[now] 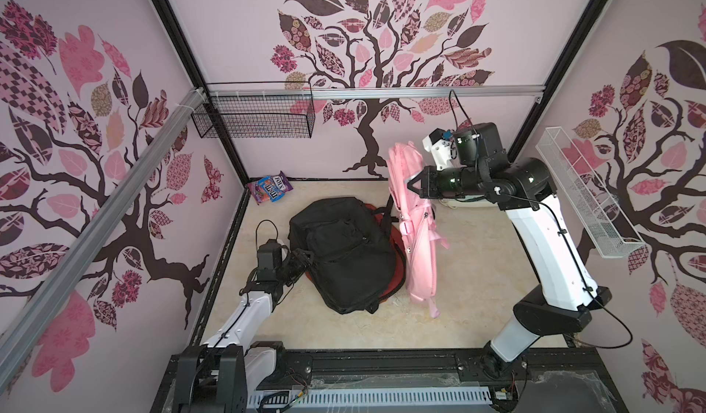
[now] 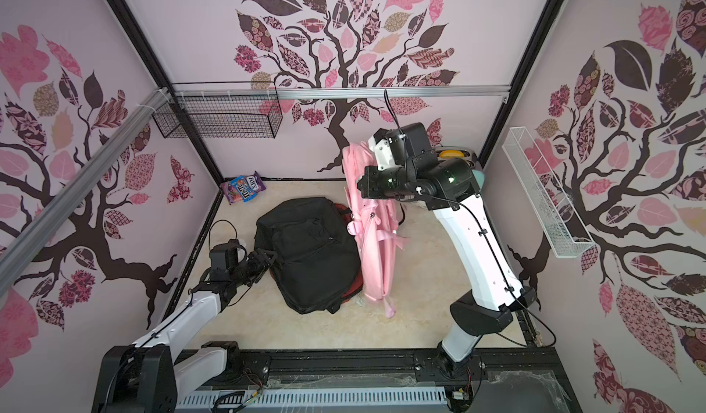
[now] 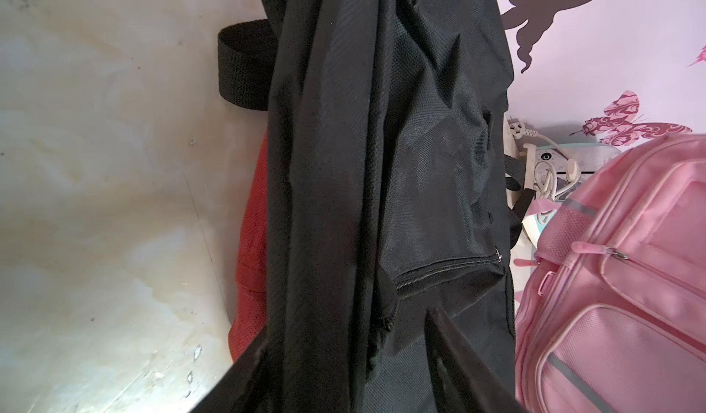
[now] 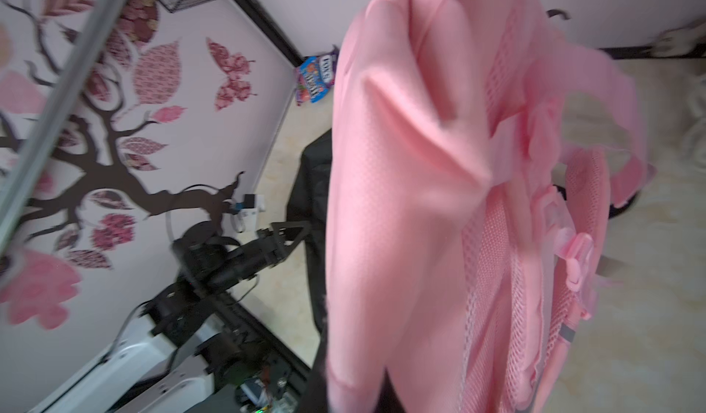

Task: Zip up the backpack
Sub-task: Pick up the backpack from the center of the board, then place the backpack on the backpack.

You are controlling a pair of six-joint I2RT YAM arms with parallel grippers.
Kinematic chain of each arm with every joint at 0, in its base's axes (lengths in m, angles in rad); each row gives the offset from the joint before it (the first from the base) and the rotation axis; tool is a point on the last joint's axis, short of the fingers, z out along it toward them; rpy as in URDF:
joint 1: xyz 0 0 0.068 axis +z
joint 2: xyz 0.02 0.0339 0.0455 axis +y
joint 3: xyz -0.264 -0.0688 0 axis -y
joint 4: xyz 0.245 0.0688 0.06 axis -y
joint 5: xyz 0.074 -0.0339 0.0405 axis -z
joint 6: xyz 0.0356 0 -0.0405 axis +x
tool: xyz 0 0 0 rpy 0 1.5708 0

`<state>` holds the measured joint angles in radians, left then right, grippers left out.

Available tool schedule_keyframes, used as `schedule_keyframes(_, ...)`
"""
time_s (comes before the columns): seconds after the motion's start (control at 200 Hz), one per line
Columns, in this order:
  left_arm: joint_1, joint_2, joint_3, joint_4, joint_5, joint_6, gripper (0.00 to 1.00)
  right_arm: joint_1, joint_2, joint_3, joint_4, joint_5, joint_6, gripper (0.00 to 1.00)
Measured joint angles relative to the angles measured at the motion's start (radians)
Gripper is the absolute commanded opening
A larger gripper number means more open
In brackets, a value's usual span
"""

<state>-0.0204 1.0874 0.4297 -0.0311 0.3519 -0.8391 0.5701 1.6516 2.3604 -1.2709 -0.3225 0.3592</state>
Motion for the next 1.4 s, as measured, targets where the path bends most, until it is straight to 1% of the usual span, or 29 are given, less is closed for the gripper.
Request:
schedule_keyframes(0.06, 0.0, 0.0, 0.0, 0.0, 0.0, 0.0, 0.6, -0.013, -0.013, -0.022, 0.094, -0.118, 0.072, 0.0)
schedule_keyframes(0.11, 0.0, 0.0, 0.0, 0.0, -0.003, 0.0, 0.6, -0.025, -0.043, -0.098, 0.239, -0.229, 0.156, 0.0)
schedule_keyframes(0.175, 0.0, 0.0, 0.0, 0.0, -0.008, 0.0, 0.6, -0.048, -0.094, -0.241, 0.473, -0.355, 0.301, 0.0)
schedule_keyframes(0.195, 0.0, 0.0, 0.0, 0.0, -0.008, 0.0, 0.6, -0.061, -0.109, -0.298, 0.568, -0.396, 0.364, 0.0)
schedule_keyframes(0.29, 0.0, -0.002, 0.0, -0.001, -0.009, 0.0, 0.6, -0.138, -0.141, -0.53, 0.961, -0.515, 0.606, 0.0)
schedule_keyframes(0.36, 0.0, -0.006, 0.0, -0.003, -0.01, 0.001, 0.6, -0.194, -0.127, -0.696, 1.214, -0.56, 0.755, 0.0)
schedule_keyframes(0.465, -0.001, -0.011, 0.0, -0.006, -0.011, 0.002, 0.59, -0.245, -0.042, -0.925, 1.523, -0.596, 0.912, 0.0)
schedule_keyframes(0.6, -0.002, -0.011, 0.0, -0.009, -0.014, 0.003, 0.58, -0.286, 0.105, -1.141, 1.784, -0.606, 1.023, 0.0)
schedule_keyframes(0.675, -0.001, -0.011, 0.0, -0.015, -0.033, 0.006, 0.58, -0.319, 0.112, -1.196, 1.824, -0.608, 1.035, 0.0)
schedule_keyframes(0.73, 0.0, -0.011, 0.001, -0.018, -0.049, 0.009, 0.57, -0.328, 0.106, -1.192, 1.782, -0.611, 1.012, 0.0)
schedule_keyframes(0.795, -0.001, -0.011, 0.003, -0.023, -0.059, 0.011, 0.5, -0.322, 0.09, -1.152, 1.695, -0.61, 0.964, 0.0)
schedule_keyframes(0.845, -0.001, -0.011, 0.003, -0.026, -0.063, 0.016, 0.47, -0.312, 0.076, -1.098, 1.641, -0.612, 0.943, 0.0)
schedule_keyframes(0.9, -0.001, -0.011, 0.003, -0.031, -0.067, 0.018, 0.35, -0.286, 0.069, -1.014, 1.593, -0.62, 0.939, 0.0)
schedule_keyframes(0.975, -0.003, -0.01, 0.003, -0.033, -0.063, 0.021, 0.22, -0.236, 0.072, -0.9, 1.578, -0.626, 0.963, 0.0)
schedule_keyframes(1.03, -0.007, -0.005, 0.003, -0.032, -0.058, 0.015, 0.13, -0.19, 0.079, -0.808, 1.575, -0.629, 1.002, 0.0)
schedule_keyframes(1.08, -0.009, 0.001, 0.003, -0.034, -0.056, 0.016, 0.09, -0.15, 0.091, -0.722, 1.59, -0.635, 1.045, 0.0)
schedule_keyframes(1.135, -0.01, 0.007, 0.003, -0.034, -0.052, 0.021, 0.07, -0.111, 0.113, -0.628, 1.643, -0.637, 1.115, 0.0)
schedule_keyframes(1.18, -0.01, 0.012, 0.003, -0.034, -0.053, 0.019, 0.07, -0.081, 0.131, -0.564, 1.723, -0.636, 1.184, 0.0)
schedule_keyframes(1.255, -0.01, 0.019, 0.003, -0.032, -0.052, 0.019, 0.07, -0.055, 0.155, -0.493, 1.921, -0.618, 1.334, 0.0)
schedule_keyframes(1.331, -0.01, 0.024, 0.003, -0.03, -0.051, 0.019, 0.09, -0.064, 0.153, -0.499, 2.103, -0.588, 1.441, 0.0)
schedule_keyframes(1.401, -0.01, 0.024, 0.003, -0.029, -0.052, 0.019, 0.09, -0.091, 0.134, -0.578, 2.25, -0.561, 1.5, 0.0)
